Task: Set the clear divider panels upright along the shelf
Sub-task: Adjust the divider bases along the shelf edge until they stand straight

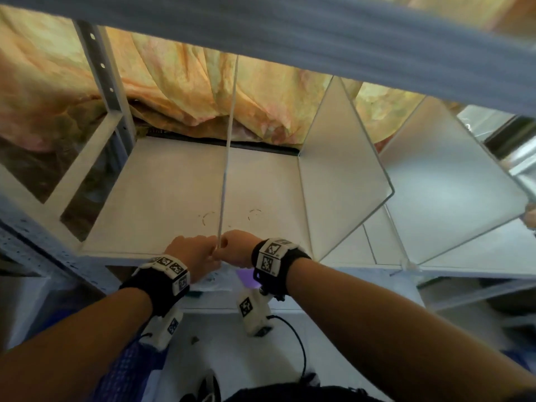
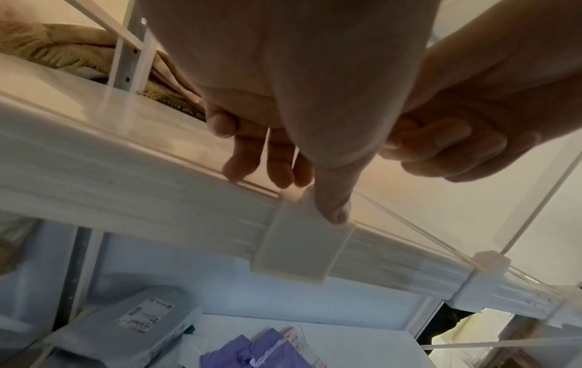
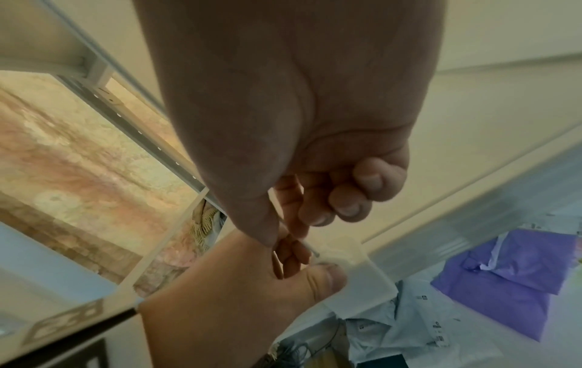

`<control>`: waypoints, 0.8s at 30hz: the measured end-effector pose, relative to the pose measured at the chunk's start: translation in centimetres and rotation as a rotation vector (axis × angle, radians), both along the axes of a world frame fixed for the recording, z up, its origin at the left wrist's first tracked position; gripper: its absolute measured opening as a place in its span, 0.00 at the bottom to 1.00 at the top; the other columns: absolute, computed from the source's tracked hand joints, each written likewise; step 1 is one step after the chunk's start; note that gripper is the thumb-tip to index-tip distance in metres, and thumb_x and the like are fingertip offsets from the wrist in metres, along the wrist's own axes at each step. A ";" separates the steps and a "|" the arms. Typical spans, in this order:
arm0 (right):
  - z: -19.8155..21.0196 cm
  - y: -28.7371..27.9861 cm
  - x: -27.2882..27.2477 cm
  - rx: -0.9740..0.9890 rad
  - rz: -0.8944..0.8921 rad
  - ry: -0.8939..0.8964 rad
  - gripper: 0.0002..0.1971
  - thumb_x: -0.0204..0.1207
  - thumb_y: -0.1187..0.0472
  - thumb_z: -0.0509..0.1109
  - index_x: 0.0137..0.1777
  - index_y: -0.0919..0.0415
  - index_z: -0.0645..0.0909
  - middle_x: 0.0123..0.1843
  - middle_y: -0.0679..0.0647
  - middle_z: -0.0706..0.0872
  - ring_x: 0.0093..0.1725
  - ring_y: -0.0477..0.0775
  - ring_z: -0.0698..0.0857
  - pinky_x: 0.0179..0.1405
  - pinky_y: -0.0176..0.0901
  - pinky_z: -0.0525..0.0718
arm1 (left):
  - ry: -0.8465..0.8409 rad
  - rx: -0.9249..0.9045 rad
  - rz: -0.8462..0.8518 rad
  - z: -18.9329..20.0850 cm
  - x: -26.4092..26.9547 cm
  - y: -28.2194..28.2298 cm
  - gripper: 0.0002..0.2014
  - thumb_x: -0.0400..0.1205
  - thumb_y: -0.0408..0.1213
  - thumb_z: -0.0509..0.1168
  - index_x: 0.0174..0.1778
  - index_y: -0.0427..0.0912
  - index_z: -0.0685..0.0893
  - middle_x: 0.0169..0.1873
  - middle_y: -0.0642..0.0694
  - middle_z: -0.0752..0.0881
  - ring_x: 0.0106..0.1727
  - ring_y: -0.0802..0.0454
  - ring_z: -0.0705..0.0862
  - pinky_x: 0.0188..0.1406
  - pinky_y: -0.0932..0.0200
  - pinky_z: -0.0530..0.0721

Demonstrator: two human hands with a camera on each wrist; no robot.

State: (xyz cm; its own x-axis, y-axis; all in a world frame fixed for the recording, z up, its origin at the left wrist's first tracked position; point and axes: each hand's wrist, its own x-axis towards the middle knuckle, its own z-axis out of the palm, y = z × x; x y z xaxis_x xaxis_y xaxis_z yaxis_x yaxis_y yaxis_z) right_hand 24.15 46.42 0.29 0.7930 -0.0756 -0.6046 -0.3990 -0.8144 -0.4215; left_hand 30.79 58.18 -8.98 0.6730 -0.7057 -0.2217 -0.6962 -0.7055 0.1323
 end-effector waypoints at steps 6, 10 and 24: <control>0.8 -1.9 -2.2 0.004 -0.060 -0.010 0.15 0.81 0.58 0.63 0.32 0.60 0.74 0.30 0.54 0.78 0.26 0.52 0.75 0.25 0.39 0.75 | 0.044 0.034 0.047 0.5 -0.3 -0.6 0.18 0.78 0.62 0.63 0.33 0.55 0.67 0.32 0.57 0.74 0.38 0.52 0.78 0.45 0.54 0.77; 0.7 -3.7 -4.6 0.037 -0.086 0.025 0.10 0.81 0.58 0.63 0.50 0.65 0.81 0.41 0.58 0.84 0.28 0.51 0.77 0.27 0.40 0.77 | 0.078 -0.002 0.101 0.1 -1.1 -0.3 0.14 0.79 0.61 0.61 0.40 0.56 0.68 0.37 0.54 0.77 0.40 0.50 0.78 0.46 0.54 0.77; 1.7 -14.7 -16.8 0.166 -0.244 -0.028 0.08 0.79 0.60 0.62 0.50 0.64 0.79 0.47 0.65 0.88 0.37 0.60 0.82 0.33 0.47 0.82 | 0.200 0.057 0.372 4.0 -10.2 -3.2 0.16 0.84 0.49 0.57 0.59 0.41 0.74 0.58 0.39 0.82 0.54 0.41 0.82 0.52 0.52 0.80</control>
State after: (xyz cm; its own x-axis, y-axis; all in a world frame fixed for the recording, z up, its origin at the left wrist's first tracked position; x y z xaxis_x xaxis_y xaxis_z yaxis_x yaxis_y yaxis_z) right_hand 7.35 31.73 2.01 0.7800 -0.1682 -0.6027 -0.5609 -0.6148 -0.5544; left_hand 20.64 54.97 -5.01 0.8193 -0.4054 -0.4055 -0.3570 -0.9140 0.1926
